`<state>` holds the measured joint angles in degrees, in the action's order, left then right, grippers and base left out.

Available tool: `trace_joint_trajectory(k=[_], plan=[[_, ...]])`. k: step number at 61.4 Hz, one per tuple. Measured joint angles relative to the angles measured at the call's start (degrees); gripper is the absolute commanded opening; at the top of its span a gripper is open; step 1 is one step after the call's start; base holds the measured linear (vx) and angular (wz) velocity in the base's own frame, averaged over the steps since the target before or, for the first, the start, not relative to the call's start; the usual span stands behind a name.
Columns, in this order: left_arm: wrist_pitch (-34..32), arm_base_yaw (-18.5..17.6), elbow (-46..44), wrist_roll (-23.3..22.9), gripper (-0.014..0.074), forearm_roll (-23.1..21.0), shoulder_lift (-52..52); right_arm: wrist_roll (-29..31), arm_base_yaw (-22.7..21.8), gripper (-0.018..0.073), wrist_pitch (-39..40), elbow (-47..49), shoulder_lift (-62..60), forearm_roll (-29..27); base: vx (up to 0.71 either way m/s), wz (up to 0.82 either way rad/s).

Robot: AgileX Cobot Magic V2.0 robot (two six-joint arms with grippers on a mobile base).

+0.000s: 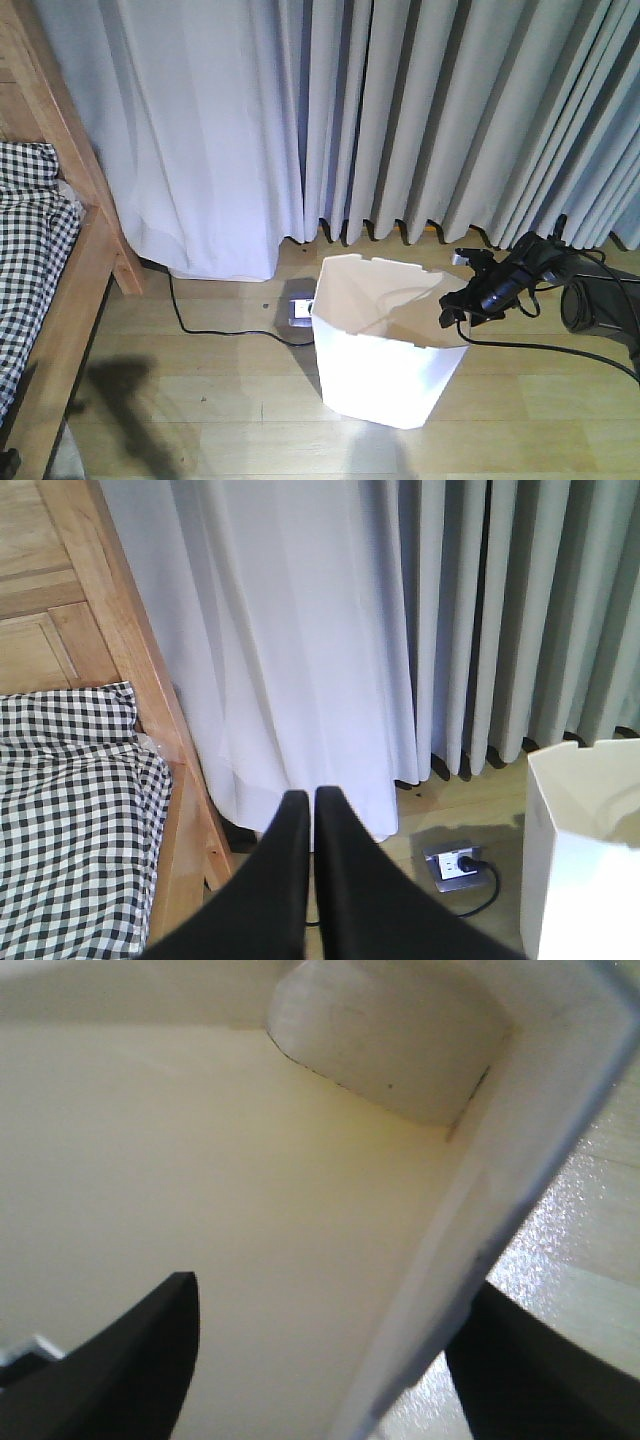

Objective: Move trash bin to bedside with robot
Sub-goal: 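Lower the bin to the floor near the bed with the right gripper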

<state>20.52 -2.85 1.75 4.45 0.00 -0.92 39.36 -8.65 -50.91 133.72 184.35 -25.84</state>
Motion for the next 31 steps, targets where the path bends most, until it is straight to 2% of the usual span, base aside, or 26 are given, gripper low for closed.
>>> trace_joint_trajectory(k=[11, 31], plan=[[0.0, 0.0, 0.0, 0.0, -0.0007, 0.0, 0.0, -0.35, 0.0, 0.0496, -7.78, -0.06, 0.0, 3.43, 0.0, 0.0], [0.0, 0.0, 0.0, 0.0, -0.0007, 0.0, 0.0, -1.37, 0.0, 0.0496, -9.09, -0.01, -0.04, 3.06, 0.0, 0.0]])
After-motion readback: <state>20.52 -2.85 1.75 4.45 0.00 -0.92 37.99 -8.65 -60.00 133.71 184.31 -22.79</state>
